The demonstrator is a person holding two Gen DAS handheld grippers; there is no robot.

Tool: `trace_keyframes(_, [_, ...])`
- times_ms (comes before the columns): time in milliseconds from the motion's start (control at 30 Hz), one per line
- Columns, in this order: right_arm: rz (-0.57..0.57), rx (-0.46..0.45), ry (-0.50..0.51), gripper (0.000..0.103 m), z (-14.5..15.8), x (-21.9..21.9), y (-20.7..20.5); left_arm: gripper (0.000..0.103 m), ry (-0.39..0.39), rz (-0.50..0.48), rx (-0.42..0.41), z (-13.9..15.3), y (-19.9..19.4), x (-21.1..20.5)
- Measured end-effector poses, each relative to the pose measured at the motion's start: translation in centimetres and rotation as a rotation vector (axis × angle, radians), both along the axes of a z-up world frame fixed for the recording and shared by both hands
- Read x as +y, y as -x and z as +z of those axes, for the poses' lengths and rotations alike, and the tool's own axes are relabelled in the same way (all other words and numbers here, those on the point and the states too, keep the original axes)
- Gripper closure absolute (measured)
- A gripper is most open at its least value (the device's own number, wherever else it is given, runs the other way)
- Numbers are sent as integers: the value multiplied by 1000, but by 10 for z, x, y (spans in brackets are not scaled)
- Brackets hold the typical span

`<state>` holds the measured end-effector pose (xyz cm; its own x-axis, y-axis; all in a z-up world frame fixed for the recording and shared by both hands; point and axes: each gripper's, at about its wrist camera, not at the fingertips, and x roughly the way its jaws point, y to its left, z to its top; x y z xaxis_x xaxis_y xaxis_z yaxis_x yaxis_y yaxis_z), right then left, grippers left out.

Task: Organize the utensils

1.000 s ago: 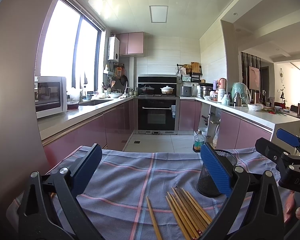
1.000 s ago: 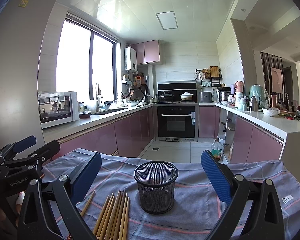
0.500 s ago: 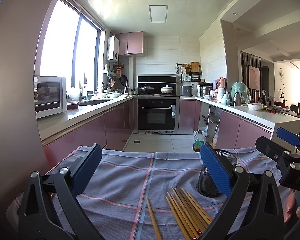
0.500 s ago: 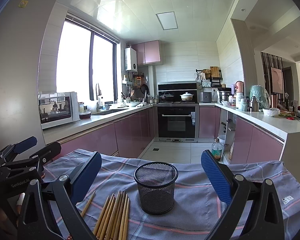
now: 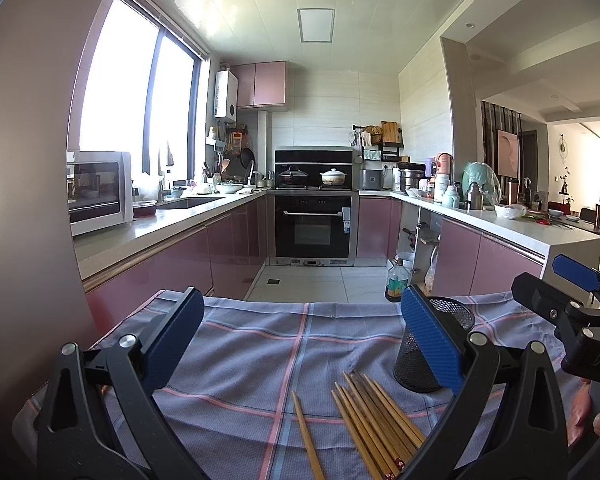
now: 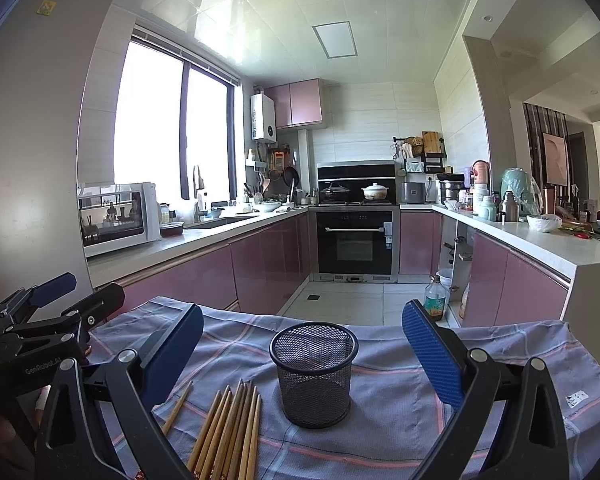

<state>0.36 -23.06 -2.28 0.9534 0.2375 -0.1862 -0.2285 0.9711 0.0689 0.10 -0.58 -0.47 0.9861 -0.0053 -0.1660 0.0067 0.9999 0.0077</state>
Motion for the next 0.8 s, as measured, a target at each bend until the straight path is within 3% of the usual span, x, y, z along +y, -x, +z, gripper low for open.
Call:
trace_keyframes(167, [63,43,17,7,-7,6,-1,6,-19,1,30,-9,0,0])
trace_keyframes(333, [186,159,86,13,-23,24,-6,6,-62,7,151,-30,-13,7])
trace_keyframes(433, [280,279,137,28,-40,40,-16,6,-81,8,241,-46,-23,14])
trace_keyframes(500, [295,343,176,46,-52,48,-22,9,-94,-1,311,-57,-30,18])
trace_keyframes(533, [304,374,182,49,-56,50,-26,12,-98,-6,342,-62,-33,19])
trace_keyframes(600, [299,431,188,63,-65,50,-33,16,-111,-12,390,-73,-38,21])
trace_keyframes(800, [280,583,190,81,-90,50,-58,28,-116,-79,523,-102,-58,17])
